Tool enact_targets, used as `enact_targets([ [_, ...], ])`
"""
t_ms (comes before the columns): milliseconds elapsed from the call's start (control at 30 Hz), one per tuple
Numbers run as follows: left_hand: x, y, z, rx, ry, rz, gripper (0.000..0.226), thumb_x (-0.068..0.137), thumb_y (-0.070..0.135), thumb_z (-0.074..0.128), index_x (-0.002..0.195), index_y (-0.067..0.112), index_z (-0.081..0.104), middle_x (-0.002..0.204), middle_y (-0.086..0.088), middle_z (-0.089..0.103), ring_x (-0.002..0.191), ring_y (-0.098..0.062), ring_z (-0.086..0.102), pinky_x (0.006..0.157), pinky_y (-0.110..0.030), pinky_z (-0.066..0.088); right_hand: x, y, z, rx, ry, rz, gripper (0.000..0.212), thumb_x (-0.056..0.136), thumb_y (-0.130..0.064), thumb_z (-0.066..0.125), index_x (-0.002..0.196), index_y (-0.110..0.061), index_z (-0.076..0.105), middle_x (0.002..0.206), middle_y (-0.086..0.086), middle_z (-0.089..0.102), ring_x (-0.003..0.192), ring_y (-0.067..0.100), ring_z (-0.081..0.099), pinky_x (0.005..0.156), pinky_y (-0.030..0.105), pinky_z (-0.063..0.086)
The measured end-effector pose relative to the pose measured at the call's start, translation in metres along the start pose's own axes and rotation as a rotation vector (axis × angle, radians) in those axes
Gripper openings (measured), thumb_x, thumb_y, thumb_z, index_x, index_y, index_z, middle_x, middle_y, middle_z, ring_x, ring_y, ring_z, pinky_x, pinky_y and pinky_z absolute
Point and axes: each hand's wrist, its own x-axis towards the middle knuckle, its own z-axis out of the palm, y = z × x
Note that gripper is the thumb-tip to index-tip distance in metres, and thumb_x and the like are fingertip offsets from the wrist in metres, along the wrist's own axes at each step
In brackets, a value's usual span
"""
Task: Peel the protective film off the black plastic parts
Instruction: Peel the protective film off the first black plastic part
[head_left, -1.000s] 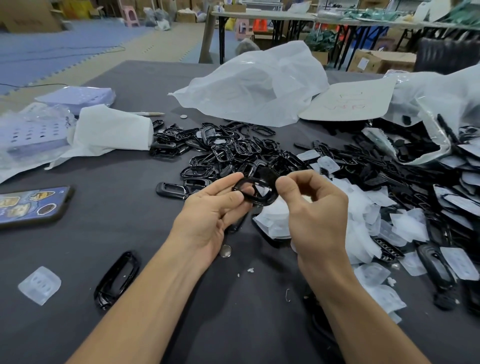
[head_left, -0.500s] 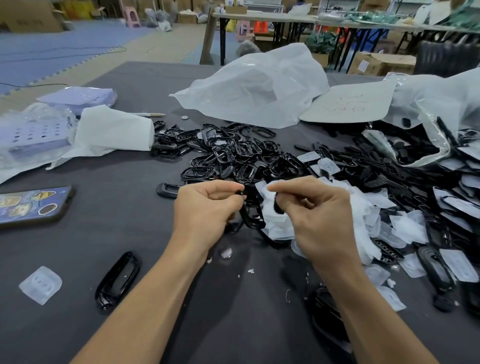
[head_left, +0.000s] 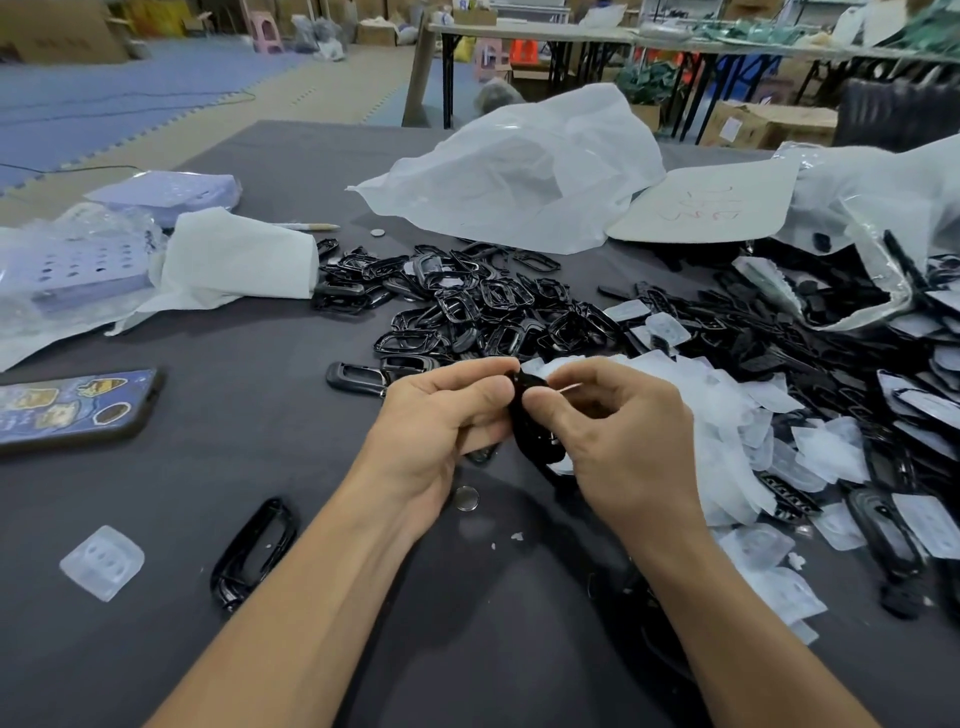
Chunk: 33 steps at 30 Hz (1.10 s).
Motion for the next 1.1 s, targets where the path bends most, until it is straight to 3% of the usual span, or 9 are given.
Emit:
enact_targets([
  [167, -0.002, -0.002, 0.002, 0.021, -0.01, 0.05, 0.029, 0.089, -0.008, 0.067, 0.08, 0.013, 0.085, 0.07, -0.007, 0.075, 0.058, -0.012, 0.07, 0.057, -0.02, 0.057, 0.003, 0.001, 0.003, 0.218, -0.153, 0.187, 0.022, 0.074, -0.044, 0.078, 0.072, -0.022, 0.077, 0.057, 0.004, 0.069, 0.05, 0.017, 0.059, 0.051, 0.042, 0.055],
  [267, -0.005, -0.003, 0.002, 0.123, -0.039, 0.063, 0.029, 0.089, -0.009, 0.068, 0.086, 0.015, 0.084, 0.085, -0.01, 0.08, 0.073, -0.016, 0.077, 0.061, -0.022, 0.059, 0.001, 0.003, 0.002, 0.271, -0.106, 0.219, 0.024, 0.071, -0.041, 0.081, 0.069, -0.018, 0.076, 0.057, 0.01, 0.069, 0.048, 0.02, 0.059, 0.047, 0.035, 0.051],
  [433, -0.003, 0.0, 0.0, 0.072, 0.02, 0.059, 0.029, 0.085, -0.014, 0.07, 0.083, 0.012, 0.082, 0.082, -0.011, 0.079, 0.068, -0.016, 0.076, 0.057, -0.021, 0.058, 0.0, 0.0, 0.005, 0.265, -0.152, 0.221, 0.018, 0.075, -0.039, 0.077, 0.075, -0.02, 0.077, 0.062, 0.008, 0.072, 0.054, 0.018, 0.063, 0.05, 0.036, 0.052],
  [567, -0.001, -0.002, -0.001, 0.164, 0.163, 0.159, 0.028, 0.082, -0.01, 0.075, 0.09, 0.016, 0.081, 0.082, -0.009, 0.08, 0.067, -0.014, 0.069, 0.057, -0.02, 0.057, 0.0, -0.001, 0.004, 0.323, -0.202, 0.248, 0.008, 0.076, -0.015, 0.076, 0.083, -0.012, 0.074, 0.064, 0.012, 0.072, 0.047, 0.022, 0.065, 0.042, 0.025, 0.045],
  [667, -0.001, -0.003, -0.001, 0.172, 0.145, 0.141, 0.025, 0.085, -0.005, 0.075, 0.098, 0.015, 0.081, 0.087, -0.008, 0.081, 0.071, -0.014, 0.072, 0.061, -0.021, 0.058, 0.0, -0.002, 0.005, 0.337, -0.15, 0.255, 0.006, 0.079, -0.004, 0.076, 0.081, -0.008, 0.072, 0.06, 0.013, 0.07, 0.042, 0.022, 0.062, 0.039, 0.025, 0.042],
  [800, 0.0, -0.005, 0.003, 0.229, 0.142, 0.079, 0.013, 0.086, 0.003, 0.077, 0.081, 0.013, 0.083, 0.083, -0.013, 0.079, 0.068, -0.017, 0.07, 0.062, -0.027, 0.062, -0.003, -0.004, 0.004, 0.322, -0.165, 0.256, 0.016, 0.08, 0.0, 0.075, 0.073, -0.015, 0.073, 0.056, 0.009, 0.067, 0.04, 0.021, 0.061, 0.039, 0.025, 0.042],
  [900, 0.003, -0.006, 0.004, 0.27, 0.236, 0.11, 0.023, 0.081, -0.005, 0.078, 0.07, 0.015, 0.082, 0.069, -0.006, 0.077, 0.054, -0.011, 0.068, 0.049, -0.019, 0.053, -0.005, -0.004, 0.004, 0.061, -0.142, 0.147, 0.014, 0.083, -0.012, 0.078, 0.075, -0.023, 0.073, 0.059, -0.005, 0.07, 0.046, 0.011, 0.064, 0.047, 0.021, 0.047],
  [1000, 0.005, -0.004, 0.001, 0.32, 0.313, 0.15, 0.033, 0.079, -0.006, 0.078, 0.065, 0.023, 0.083, 0.066, -0.006, 0.076, 0.053, -0.014, 0.066, 0.047, -0.023, 0.054, -0.004, -0.005, -0.007, -0.262, 0.09, -0.116, 0.008, 0.091, -0.02, 0.073, 0.085, -0.026, 0.074, 0.068, -0.015, 0.07, 0.067, 0.007, 0.064, 0.062, 0.019, 0.048],
  [1100, 0.007, 0.0, -0.005, 0.29, 0.324, 0.148, 0.024, 0.08, -0.009, 0.076, 0.072, 0.014, 0.083, 0.069, -0.009, 0.077, 0.056, -0.016, 0.07, 0.049, -0.024, 0.056, 0.003, -0.003, -0.022, -0.493, 0.149, -0.153, 0.029, 0.091, -0.016, 0.07, 0.119, -0.027, 0.072, 0.101, -0.012, 0.071, 0.103, 0.004, 0.052, 0.094, 0.024, 0.044],
])
